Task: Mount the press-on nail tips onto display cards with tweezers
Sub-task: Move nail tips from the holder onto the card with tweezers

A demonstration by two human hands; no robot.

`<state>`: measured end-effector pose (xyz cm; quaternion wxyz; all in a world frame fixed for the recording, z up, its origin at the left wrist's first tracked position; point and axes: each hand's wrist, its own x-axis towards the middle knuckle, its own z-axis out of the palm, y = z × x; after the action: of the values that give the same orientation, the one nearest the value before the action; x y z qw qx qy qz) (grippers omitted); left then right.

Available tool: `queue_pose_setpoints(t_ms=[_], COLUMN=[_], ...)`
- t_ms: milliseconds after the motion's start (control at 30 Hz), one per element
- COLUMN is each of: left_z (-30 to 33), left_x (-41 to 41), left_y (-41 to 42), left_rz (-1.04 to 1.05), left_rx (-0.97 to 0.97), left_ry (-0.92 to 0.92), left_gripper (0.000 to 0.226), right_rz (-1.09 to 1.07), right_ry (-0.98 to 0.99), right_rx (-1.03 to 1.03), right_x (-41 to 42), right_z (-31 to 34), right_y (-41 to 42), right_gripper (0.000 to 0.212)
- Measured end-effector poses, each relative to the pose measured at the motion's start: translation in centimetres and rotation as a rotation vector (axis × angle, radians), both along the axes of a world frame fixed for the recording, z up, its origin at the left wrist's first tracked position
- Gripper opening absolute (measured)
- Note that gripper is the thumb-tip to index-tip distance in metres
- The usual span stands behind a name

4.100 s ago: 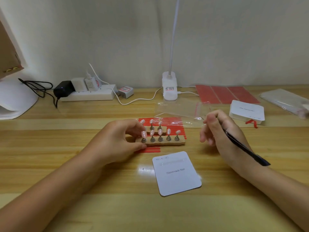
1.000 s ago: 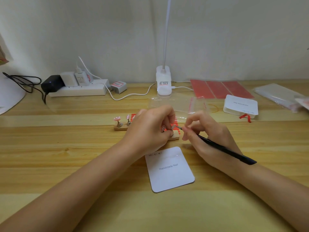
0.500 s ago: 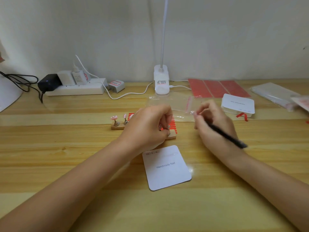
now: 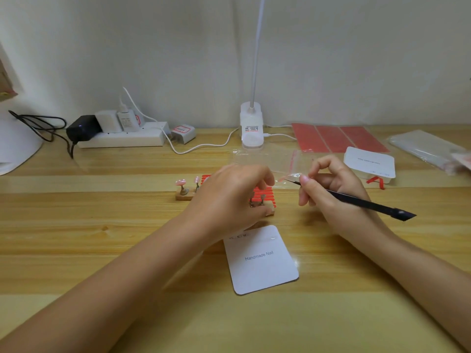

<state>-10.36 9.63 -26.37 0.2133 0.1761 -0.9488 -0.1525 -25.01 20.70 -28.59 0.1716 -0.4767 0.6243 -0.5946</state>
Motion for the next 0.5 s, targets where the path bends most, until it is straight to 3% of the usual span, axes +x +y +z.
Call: queue_pose_setpoints(t_ms=[133, 233, 333, 500], left_z=[1.3, 1.4, 0.0, -2.0], left_x=[0.7, 2.1, 3.7, 4.4], left_y=[0.5, 1.2, 1.8, 1.9], left_rz=[-0.027, -0.099, -0.200, -0.175], left_rx=[-0.096, -0.114, -0.077, -0.010], left_ry=[0.108, 0.083, -0.044, -0.137], left_gripper=[0.020, 0.016, 0.029, 0.045], right_rz=[0.002, 0.003, -0.011, 0.008], right_ry=[-0.057, -0.079, -0.038, 0.183], right_rx=[-0.010, -0.031, -0.039, -0.126], right_x=[-0.2, -0.2, 0.2, 0.9], right_z=[0.0, 0.1, 0.0, 0.8], right_y=[-0.1, 0.0, 0.3, 1.0], right_gripper=[0.018, 0.019, 0.019, 0.022])
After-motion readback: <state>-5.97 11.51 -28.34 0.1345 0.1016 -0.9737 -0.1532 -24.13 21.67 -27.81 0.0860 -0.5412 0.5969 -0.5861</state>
